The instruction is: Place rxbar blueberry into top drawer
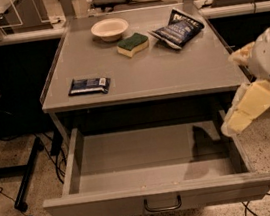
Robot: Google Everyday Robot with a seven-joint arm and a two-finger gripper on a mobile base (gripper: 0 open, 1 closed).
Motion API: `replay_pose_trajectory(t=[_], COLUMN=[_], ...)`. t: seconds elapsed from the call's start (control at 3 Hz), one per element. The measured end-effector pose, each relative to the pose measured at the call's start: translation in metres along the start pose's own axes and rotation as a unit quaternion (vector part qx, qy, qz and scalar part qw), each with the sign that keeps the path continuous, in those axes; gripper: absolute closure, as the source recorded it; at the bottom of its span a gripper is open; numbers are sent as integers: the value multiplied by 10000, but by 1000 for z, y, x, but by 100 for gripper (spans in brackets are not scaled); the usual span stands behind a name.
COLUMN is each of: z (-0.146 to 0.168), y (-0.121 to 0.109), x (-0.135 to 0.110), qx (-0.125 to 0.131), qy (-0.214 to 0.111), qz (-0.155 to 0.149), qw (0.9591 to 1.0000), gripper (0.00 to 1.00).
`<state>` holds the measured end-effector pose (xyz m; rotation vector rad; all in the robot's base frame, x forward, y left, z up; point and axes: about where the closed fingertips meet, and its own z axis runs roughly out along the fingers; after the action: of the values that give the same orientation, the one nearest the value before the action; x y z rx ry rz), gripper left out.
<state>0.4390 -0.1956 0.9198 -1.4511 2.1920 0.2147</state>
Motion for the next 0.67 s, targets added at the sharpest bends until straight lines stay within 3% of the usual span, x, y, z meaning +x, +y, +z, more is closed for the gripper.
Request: replay_pose_trajectory(t=[0.33,0.67], z=[33,47], y=[8,-26], x=[-11,-44], qx=[29,667], qy=[-743,-1352], qz=[720,1047], qw=[9946,9830], gripper=[0,0])
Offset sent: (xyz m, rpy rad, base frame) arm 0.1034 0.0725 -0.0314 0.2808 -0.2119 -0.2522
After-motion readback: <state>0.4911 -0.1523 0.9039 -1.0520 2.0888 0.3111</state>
